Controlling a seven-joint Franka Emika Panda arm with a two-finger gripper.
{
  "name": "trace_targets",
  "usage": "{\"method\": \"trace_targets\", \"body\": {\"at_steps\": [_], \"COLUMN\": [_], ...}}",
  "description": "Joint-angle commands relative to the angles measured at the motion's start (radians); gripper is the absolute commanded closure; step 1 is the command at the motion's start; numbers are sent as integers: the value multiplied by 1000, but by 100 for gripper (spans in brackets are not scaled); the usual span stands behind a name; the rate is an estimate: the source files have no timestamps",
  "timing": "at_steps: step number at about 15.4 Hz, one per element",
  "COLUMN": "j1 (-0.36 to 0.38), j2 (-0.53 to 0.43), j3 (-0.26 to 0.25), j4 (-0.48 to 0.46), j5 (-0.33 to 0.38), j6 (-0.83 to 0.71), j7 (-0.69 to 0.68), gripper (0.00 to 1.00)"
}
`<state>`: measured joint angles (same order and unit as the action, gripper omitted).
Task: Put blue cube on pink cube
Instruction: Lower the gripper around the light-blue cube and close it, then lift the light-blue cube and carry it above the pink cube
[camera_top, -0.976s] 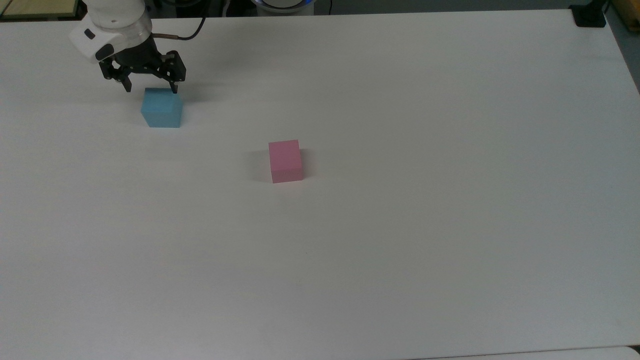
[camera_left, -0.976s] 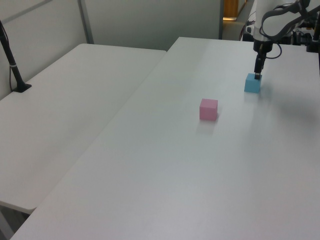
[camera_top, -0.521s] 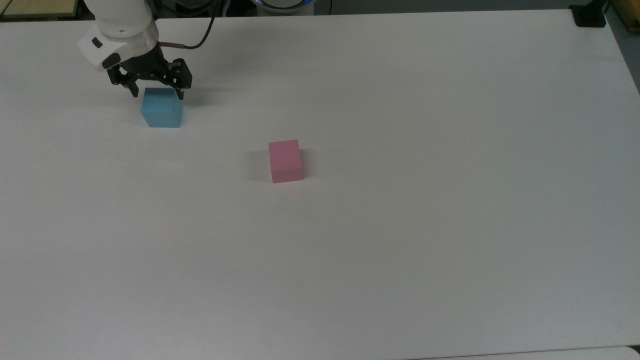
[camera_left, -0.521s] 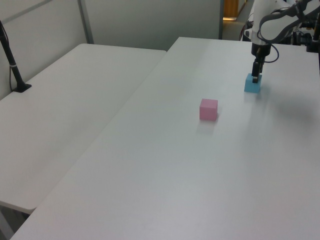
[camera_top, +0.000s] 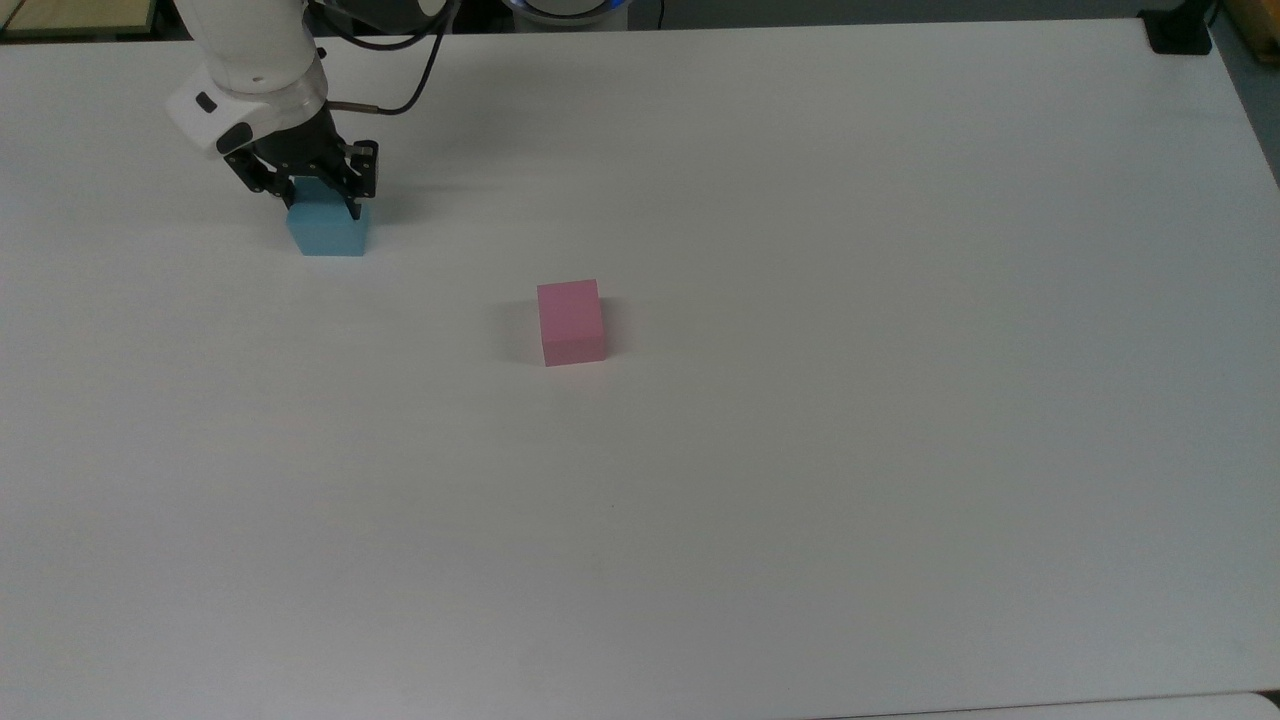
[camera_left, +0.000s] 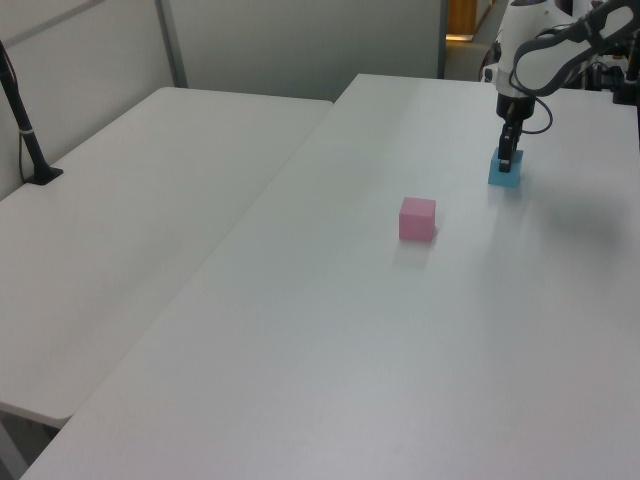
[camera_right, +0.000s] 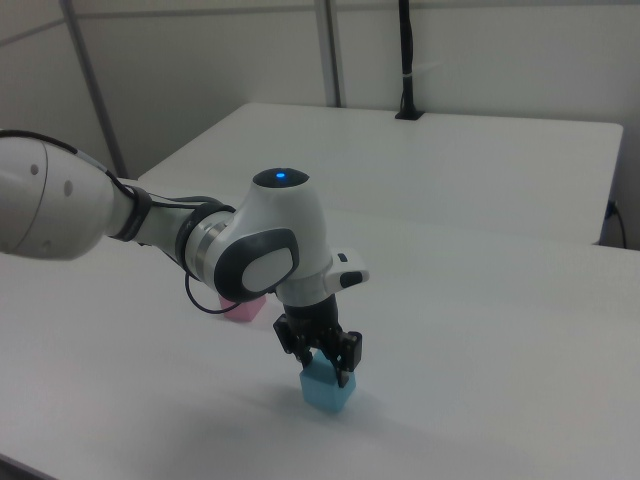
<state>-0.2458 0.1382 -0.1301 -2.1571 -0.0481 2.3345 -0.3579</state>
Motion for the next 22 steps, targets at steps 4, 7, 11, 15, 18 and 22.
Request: {"method": "trace_targets", "body": {"at_steps": [4, 7, 11, 15, 18, 22], "j1": [13, 25, 68, 103, 144, 187], "j2": [-46, -100, -121, -146, -146, -150], "j3": [0, 0, 0, 0, 0, 1], "j4": [-10, 19, 136, 247, 324, 378], "j5": [17, 19, 71, 126, 140, 137], "j6": [-33, -137, -299, -423, -471, -521], "j7": [37, 39, 60, 80, 103, 102], "gripper": [67, 67, 67, 67, 67, 67]}}
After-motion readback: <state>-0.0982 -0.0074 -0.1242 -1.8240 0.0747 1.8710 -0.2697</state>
